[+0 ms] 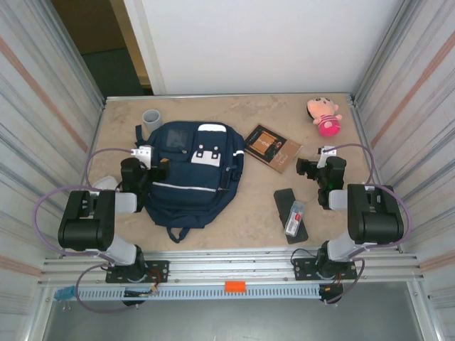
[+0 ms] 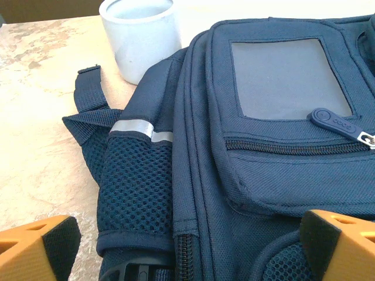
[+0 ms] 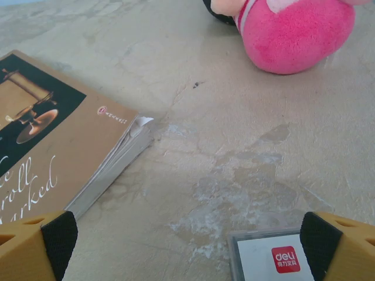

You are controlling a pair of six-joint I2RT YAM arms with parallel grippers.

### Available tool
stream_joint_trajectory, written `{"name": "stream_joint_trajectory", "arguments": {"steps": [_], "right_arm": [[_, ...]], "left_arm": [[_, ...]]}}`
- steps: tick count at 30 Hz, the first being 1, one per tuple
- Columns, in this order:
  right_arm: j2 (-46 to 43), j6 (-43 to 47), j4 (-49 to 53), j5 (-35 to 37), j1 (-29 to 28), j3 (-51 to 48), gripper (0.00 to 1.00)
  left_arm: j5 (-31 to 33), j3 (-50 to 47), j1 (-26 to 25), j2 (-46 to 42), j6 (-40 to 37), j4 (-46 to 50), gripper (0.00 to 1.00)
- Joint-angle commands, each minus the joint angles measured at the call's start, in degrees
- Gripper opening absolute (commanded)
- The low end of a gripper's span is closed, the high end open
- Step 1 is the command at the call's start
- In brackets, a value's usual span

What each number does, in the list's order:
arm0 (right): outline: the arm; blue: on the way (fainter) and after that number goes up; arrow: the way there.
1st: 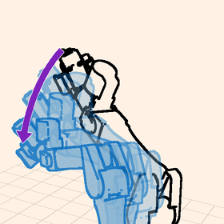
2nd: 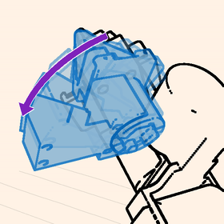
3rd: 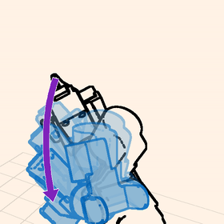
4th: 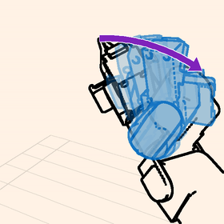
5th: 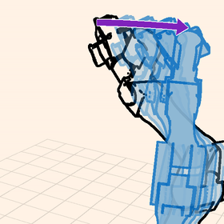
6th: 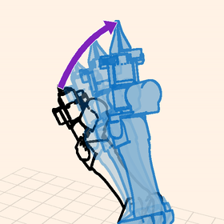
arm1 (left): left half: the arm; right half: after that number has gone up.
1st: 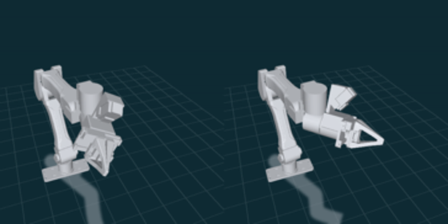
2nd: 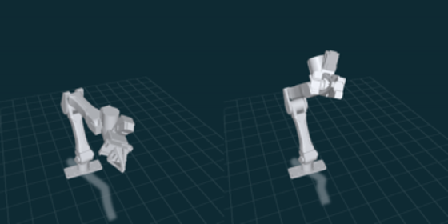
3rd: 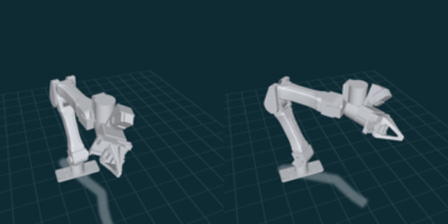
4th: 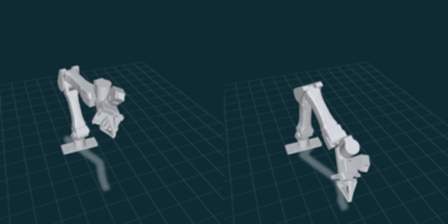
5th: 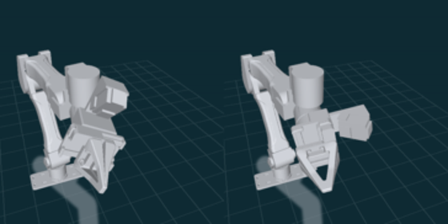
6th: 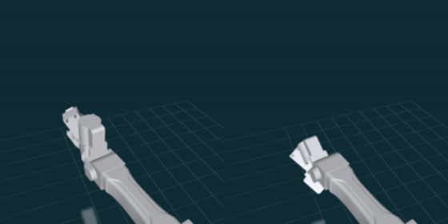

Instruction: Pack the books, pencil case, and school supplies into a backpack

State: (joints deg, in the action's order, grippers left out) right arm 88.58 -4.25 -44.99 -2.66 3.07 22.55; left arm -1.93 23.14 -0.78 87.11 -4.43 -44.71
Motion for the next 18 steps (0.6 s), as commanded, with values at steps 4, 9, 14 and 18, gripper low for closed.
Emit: {"name": "stream_joint_trajectory", "arguments": {"steps": [4,9,14,18], "right_arm": [[-0.2,-0.54,-0.8,0.58,-0.07,0.94,0.99],[-0.16,-0.5,-0.8,0.51,-0.08,0.92,0.99],[-0.15,-0.62,-0.71,0.37,0.09,1.02,0.99],[-0.1,-0.75,-0.72,0.07,0.18,1.02,0.99]], "left_arm": [[-0.25,0.51,-0.2,-0.39,0.27,-0.47,0.99],[-0.2,0.52,-0.19,-0.41,0.25,-0.45,0.99],[-1.49,0.59,0.51,-0.32,0.67,-0.34,0.99],[-1.56,0.51,0.47,-0.45,0.6,-0.47,0.99]]}}
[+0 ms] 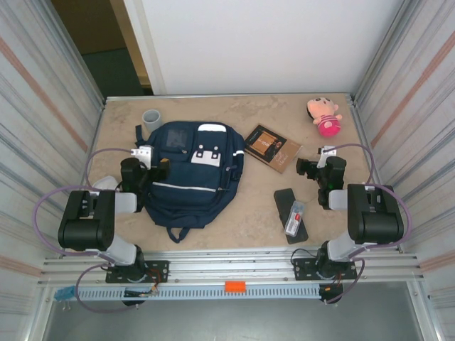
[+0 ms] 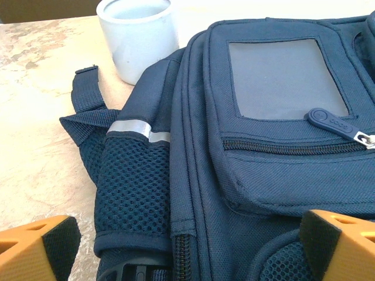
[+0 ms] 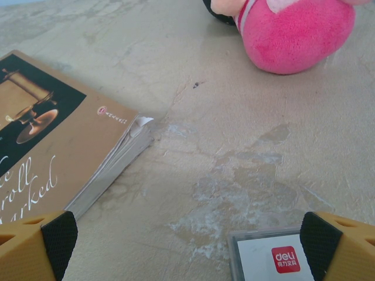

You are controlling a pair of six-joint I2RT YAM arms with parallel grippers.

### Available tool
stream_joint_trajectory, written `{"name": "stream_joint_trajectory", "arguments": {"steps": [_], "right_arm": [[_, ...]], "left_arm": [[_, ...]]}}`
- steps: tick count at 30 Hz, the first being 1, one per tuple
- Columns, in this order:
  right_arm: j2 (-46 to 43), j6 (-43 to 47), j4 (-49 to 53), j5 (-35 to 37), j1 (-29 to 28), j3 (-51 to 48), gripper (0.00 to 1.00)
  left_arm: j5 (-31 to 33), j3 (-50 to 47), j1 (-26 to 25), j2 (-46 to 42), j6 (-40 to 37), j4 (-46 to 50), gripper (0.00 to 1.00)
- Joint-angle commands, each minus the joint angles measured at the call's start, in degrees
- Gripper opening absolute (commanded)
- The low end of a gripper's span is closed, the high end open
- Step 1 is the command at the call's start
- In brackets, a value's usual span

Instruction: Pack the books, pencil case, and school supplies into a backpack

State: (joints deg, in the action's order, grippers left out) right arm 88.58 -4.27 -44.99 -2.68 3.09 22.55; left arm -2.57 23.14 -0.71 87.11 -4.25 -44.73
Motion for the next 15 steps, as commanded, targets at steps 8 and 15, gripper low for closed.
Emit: {"name": "stream_joint_trajectory", "arguments": {"steps": [8,15], "right_arm": [[-6.03,-1.56,10.75,-0.84,1.22,5.26,0.99],[-14.18,-10.98,61.23,-3.02,-1.06,36.82,0.99]], "left_arm": [[9.15,7.37,-4.26,-10.1,-0.32,18.14,0.93],[9.68,26.86,-5.96,-20.68,16.33,59.63,0.89]]}}
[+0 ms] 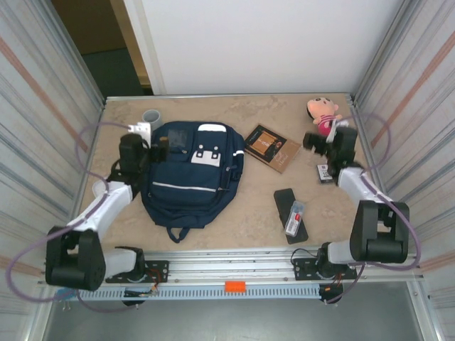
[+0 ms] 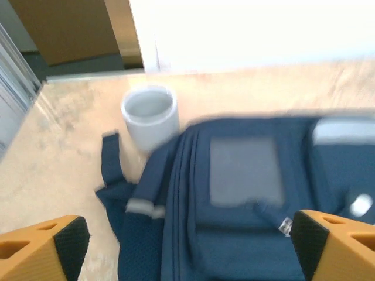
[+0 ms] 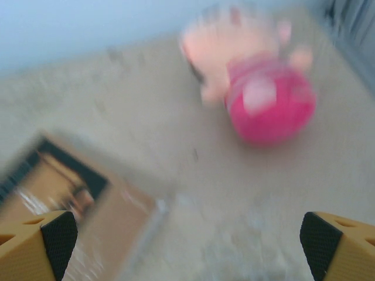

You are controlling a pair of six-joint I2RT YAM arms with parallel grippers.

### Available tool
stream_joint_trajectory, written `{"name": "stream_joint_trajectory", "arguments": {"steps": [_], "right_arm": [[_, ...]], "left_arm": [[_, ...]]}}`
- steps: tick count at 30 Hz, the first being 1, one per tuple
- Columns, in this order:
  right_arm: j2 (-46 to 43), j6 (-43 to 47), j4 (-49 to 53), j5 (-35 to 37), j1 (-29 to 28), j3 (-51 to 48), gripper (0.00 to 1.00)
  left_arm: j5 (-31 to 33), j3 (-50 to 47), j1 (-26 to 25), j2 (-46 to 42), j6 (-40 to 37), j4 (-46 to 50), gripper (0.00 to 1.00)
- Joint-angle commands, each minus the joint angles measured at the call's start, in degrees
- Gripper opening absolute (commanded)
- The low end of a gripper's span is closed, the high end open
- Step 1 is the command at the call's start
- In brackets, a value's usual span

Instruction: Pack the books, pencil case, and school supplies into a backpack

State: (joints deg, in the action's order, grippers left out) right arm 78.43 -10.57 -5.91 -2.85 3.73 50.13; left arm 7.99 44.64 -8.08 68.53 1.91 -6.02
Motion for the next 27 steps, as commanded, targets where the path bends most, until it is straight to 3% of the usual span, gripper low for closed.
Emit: {"name": "stream_joint_trajectory", "arguments": {"steps": [1,5,11,15,22,27], "right_arm": [[-4.16,-5.06,25.64,-2.55,-3.4,12.15,0.99],[-3.75,-9.19,33.05,0.13,-14.47,18.57,0.99],[2.54,-28.71,30.0,-6.96,-27.36,13.31,0.97],[8.85,-32.21,24.77,-5.49,-37.12,11.44,0.92],[21.71,-36.08,23.58,-6.23,-42.5,14.23,0.87],[21.4,-37.34,21.26,-4.85,-40.71,10.18,0.86]], "left_arm": [[-2.56,7.56,2.32,-1.28,12.97,25.14,0.88],[-9.52,11.4,4.58,2.74,16.01,34.61,0.78],[-15.93,3.45,5.09,4.48,19.07,31.65,0.72],[-19.2,-2.03,1.61,5.02,21.35,26.55,0.67],[-18.79,-7.46,-7.7,8.52,28.15,20.17,0.63],[-17.47,-9.81,-17.14,10.04,33.32,14.23,0.63]]}}
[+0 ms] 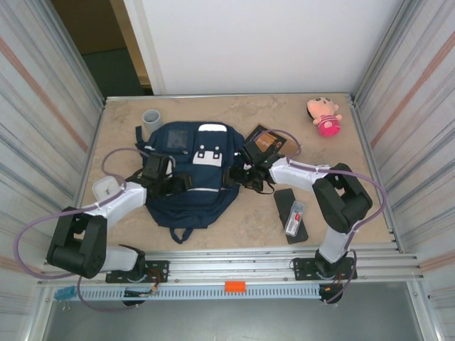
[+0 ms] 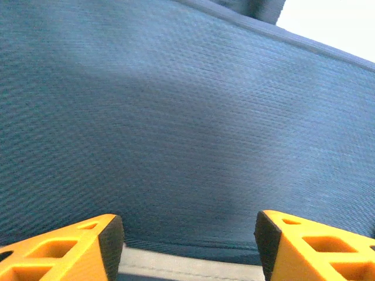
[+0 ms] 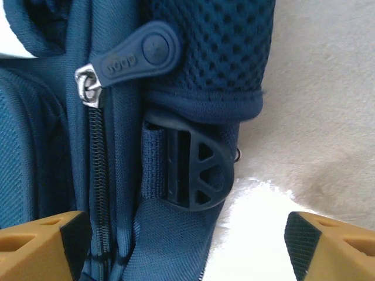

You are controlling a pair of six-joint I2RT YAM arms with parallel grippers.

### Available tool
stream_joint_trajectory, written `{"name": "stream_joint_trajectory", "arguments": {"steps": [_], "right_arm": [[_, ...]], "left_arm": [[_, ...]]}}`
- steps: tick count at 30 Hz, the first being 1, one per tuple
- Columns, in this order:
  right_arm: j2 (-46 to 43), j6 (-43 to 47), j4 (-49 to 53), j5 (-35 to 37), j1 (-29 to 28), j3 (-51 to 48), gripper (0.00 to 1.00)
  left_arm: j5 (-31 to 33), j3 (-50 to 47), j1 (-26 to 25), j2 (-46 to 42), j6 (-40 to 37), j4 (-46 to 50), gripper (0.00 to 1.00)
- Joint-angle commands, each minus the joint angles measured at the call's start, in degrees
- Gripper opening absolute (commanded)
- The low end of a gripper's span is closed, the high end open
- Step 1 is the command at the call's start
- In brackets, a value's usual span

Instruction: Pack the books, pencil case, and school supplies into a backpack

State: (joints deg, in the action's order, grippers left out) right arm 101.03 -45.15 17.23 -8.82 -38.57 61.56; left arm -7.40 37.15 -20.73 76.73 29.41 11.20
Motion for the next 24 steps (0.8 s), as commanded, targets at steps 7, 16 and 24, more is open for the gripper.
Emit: {"name": "stream_joint_trajectory", "arguments": {"steps": [7,16,24], "right_arm": [[-4.74,1.23,-3.72,-1.81,8.21,-4.82,0.86],[-23.06,5.2,-11.34,-2.87,12.73,-13.57,0.93],[-33.7,5.62,-20.74,-4.66,11.99,-22.8,0.95]], "left_arm": [[0.31,0.64,-13.2,7.28,8.18,-8.66,0.63],[-5.36,17.26,-14.42,-0.44,-35.89,10.59,0.68],[-11.78,15.9,-14.54,-2.81,-69.75,17.83,0.73]]}}
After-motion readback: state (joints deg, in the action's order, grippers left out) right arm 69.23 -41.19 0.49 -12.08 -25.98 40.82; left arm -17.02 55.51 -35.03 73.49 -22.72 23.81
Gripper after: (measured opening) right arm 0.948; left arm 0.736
